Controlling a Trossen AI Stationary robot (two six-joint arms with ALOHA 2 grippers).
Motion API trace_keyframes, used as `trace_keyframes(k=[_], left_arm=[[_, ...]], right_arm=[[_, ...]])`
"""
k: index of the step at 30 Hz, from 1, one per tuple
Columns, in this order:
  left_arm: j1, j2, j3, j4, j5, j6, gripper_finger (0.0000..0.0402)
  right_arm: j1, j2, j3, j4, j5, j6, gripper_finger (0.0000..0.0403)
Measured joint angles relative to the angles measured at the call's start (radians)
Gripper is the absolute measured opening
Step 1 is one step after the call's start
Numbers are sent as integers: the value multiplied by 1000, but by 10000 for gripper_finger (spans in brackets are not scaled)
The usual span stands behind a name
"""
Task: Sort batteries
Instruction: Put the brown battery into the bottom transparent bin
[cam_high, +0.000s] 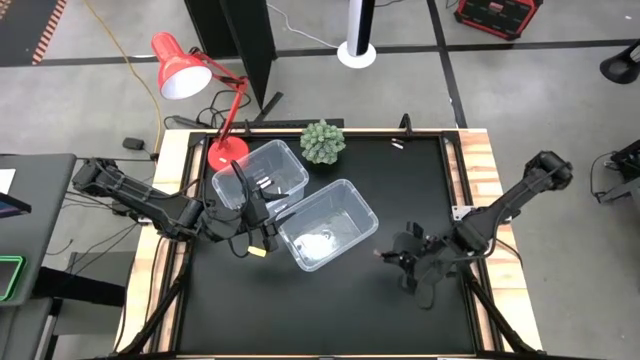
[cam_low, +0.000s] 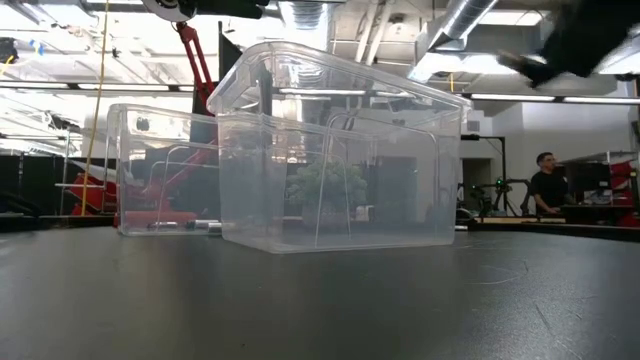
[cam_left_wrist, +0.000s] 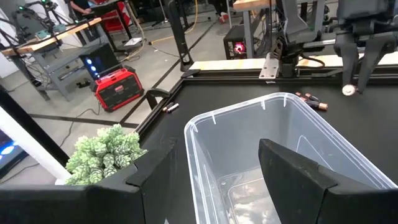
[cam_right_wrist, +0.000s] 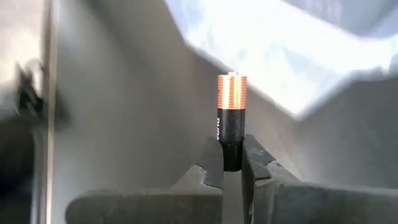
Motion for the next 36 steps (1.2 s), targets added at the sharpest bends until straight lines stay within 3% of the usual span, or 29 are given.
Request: trace_keyframes(k=[7, 12, 19, 23, 31, 36], left_arm=[[2, 0, 0, 1, 0, -5, 219], [3, 0, 0, 2, 0, -6, 219], [3, 0, 0, 3, 0, -3, 219], [3, 0, 0, 2, 0, -1, 219], [3, 0, 0, 0, 0, 0, 219], [3, 0, 0, 0, 0, 0, 219]], right_arm=[[-164, 1, 35, 252, 35, -112, 22], [-271, 3, 53, 224, 31, -175, 23], [-373, 19, 53, 207, -55, -237, 38], [-405, 36, 53, 199, -59, -257, 80], [-421, 25, 53, 214, -60, -294, 213], [-379, 11, 53, 114, -58, -278, 238]])
